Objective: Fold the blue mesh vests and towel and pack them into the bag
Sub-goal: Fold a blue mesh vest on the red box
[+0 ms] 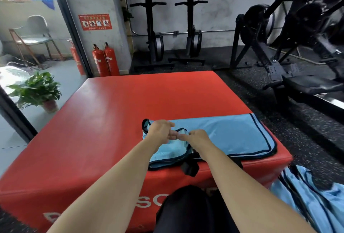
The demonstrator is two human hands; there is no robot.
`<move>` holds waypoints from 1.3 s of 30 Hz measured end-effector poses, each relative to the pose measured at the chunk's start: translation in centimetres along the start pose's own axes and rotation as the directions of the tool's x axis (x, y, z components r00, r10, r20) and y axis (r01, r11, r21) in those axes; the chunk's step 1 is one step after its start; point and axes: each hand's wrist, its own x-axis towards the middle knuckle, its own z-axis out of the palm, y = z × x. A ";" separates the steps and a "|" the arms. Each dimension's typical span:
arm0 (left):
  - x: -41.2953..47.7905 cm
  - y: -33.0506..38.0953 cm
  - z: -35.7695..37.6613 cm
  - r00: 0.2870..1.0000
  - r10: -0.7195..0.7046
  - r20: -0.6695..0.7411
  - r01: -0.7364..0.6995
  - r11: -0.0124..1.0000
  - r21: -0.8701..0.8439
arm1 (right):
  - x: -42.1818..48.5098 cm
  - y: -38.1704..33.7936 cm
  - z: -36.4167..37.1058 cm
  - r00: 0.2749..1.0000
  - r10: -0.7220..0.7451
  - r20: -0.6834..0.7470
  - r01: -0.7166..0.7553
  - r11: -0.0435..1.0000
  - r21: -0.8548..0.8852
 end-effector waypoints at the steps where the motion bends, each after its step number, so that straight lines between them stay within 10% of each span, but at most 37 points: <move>1: 0.5 -0.3 -0.4 0.997 0.018 -0.070 -0.018 1.000 0.002 | 0.6 0.3 0.1 1.000 -0.011 -0.025 0.010 0.999 -0.048; 8: 2.4 -3.4 -4.4 0.871 0.317 -0.375 -0.096 0.859 0.503 | 2.4 -0.3 -0.4 0.984 -0.136 -0.118 0.101 0.959 -0.265; 12: 3.6 -3.7 -4.3 0.809 0.445 -0.383 -0.158 0.793 0.588 | 2.6 -3.1 -6.8 0.939 -0.215 -0.270 0.204 0.977 -0.070; 22: 5.1 -4.4 4.8 0.960 0.246 0.133 -0.230 0.422 0.877 | 4.4 6.9 -14.0 0.929 -0.104 -0.356 -0.048 0.919 -0.392; 29: 5.4 -3.3 6.9 0.947 0.257 0.193 -0.264 0.282 0.922 | 4.5 5.9 -17.9 0.840 -0.287 -0.461 0.115 0.924 -0.365; 35: 5.4 -2.9 9.9 0.934 0.206 0.291 -0.326 0.161 0.932 | 4.0 9.8 -21.3 0.871 -0.177 -0.458 -0.129 0.817 -0.562; 39: 5.4 -1.5 10.5 0.937 0.257 0.237 -0.340 0.511 0.789 | 4.6 10.6 -21.6 0.872 -0.196 -0.448 -0.081 0.846 -0.527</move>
